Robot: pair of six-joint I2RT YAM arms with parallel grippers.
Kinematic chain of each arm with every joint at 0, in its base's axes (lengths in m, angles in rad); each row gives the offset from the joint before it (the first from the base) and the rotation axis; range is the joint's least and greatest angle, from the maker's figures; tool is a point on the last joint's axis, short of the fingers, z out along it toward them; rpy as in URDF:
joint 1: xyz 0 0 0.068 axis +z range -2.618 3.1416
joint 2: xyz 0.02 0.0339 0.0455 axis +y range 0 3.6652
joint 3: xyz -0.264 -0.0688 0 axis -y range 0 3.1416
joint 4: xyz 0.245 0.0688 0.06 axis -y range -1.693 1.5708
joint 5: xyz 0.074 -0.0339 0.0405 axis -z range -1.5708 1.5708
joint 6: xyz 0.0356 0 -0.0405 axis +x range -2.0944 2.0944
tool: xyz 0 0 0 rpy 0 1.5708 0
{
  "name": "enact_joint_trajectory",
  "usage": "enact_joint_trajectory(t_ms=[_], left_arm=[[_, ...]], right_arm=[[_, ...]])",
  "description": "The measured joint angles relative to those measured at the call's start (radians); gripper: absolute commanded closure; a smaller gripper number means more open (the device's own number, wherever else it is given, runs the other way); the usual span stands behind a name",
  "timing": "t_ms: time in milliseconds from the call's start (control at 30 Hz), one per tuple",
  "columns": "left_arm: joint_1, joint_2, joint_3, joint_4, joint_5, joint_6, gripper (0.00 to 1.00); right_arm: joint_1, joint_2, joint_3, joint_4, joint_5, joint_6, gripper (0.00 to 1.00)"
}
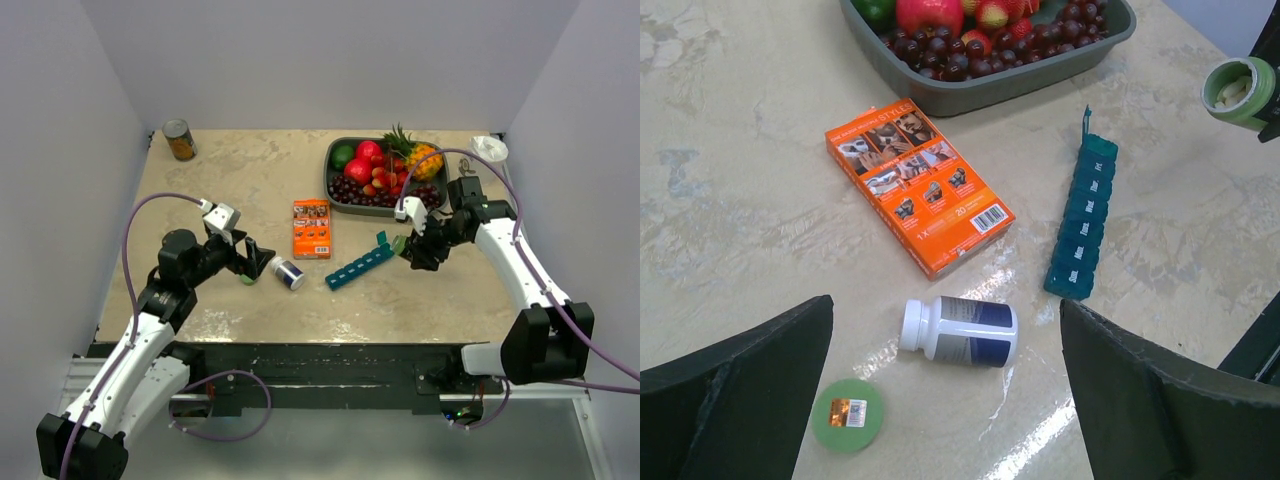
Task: Sort the pills into containers
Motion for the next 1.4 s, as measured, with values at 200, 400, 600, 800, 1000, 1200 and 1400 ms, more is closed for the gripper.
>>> enact_joint_trajectory(t_ms=[200, 400, 600, 800, 1000, 1200, 1400], left_arm=[[0.0, -0.002, 0.0, 0.0, 0.0, 0.006, 0.01], [0.0, -0.006, 0.0, 0.0, -0.005, 0.006, 0.01], [0.0, -0.006, 0.0, -0.002, -0.008, 0.006, 0.01], [0.0, -0.006, 0.0, -0.004, -0.01, 0.006, 0.01], [0.0, -0.006, 0.0, -0.009, -0.01, 0.006, 0.01], [0.0, -0.006, 0.0, -0.011, -0.01, 0.006, 0.01], [0.0, -0.006, 0.0, -0.014, -0.01, 0.006, 0.01]], right_arm=[[0.0, 0.003, 0.0, 0.009, 0.009, 0.0, 0.96], [0.0, 0.014, 0.001, 0.017, 0.027, -0.001, 0.96], [0.0, 0.022, 0.0, 0.03, 0.05, -0.004, 0.96], [0.001, 0.038, 0.0, 0.038, 0.07, -0.008, 0.96], [0.001, 0.069, 0.0, 0.047, 0.08, -0.012, 0.96], [0.001, 0.09, 0.0, 0.062, 0.087, -0.013, 0.96], [0.007, 0.134, 0.001, 0.071, 0.103, -0.015, 0.96]])
